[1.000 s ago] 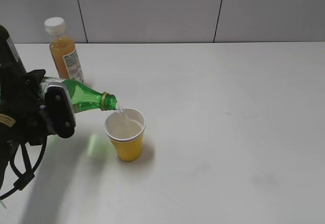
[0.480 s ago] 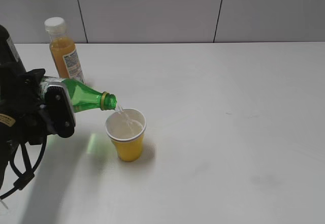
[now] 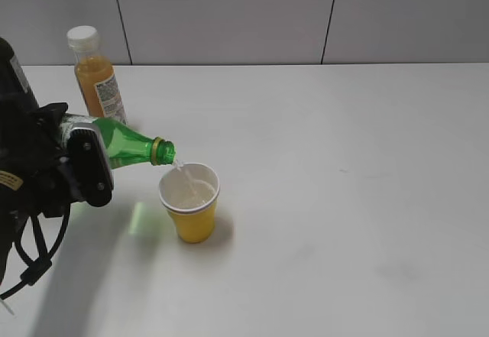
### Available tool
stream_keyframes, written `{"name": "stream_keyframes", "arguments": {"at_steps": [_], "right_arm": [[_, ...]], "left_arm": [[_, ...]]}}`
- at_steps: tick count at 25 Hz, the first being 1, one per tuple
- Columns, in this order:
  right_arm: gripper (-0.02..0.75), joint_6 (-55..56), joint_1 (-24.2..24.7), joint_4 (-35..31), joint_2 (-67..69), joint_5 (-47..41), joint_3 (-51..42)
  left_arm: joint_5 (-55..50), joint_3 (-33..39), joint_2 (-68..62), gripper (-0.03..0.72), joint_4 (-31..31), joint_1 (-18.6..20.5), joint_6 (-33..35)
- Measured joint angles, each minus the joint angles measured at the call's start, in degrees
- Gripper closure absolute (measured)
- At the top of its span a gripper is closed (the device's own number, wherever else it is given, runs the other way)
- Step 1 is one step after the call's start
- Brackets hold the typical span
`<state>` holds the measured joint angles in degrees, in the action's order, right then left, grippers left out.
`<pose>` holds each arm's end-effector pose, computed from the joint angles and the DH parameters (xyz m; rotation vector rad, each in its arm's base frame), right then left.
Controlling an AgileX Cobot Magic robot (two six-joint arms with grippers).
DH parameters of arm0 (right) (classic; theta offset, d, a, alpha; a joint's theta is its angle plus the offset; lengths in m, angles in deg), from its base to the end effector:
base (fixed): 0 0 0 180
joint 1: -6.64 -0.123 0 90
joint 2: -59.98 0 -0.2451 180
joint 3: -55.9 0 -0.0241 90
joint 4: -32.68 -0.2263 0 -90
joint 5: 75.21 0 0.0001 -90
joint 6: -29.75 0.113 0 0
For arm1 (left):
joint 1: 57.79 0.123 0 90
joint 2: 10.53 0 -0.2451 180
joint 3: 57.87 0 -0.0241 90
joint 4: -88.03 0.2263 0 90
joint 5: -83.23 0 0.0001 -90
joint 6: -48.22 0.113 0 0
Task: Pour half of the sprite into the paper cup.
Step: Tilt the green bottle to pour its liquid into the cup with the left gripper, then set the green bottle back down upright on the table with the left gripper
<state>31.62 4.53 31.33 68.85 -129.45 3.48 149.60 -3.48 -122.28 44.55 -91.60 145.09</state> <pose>0.0465 0.0039 0.2419 -0.0025 2.0169 0.0722 0.2492 -0.0812 0.1106 1.2681 1.4965 1.1322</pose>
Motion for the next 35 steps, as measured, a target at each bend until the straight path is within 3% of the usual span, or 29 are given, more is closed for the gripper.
{"name": "stream_keyframes", "arguments": {"at_steps": [10, 15, 19, 35], "right_arm": [[0.164, 0.00, 0.00, 0.00, 0.00, 0.00, 0.00], [0.164, 0.00, 0.00, 0.00, 0.00, 0.00, 0.00], [0.164, 0.00, 0.00, 0.00, 0.00, 0.00, 0.00], [0.164, 0.00, 0.00, 0.00, 0.00, 0.00, 0.00]], "left_arm": [[0.02, 0.00, 0.00, 0.241, 0.00, 0.00, -0.56], [-1.11, 0.00, 0.00, 0.241, 0.42, 0.00, -9.03], [-1.16, 0.00, 0.00, 0.241, 0.88, 0.00, -11.42], [-0.55, 0.00, 0.00, 0.241, 10.88, -0.05, -48.93]]}}
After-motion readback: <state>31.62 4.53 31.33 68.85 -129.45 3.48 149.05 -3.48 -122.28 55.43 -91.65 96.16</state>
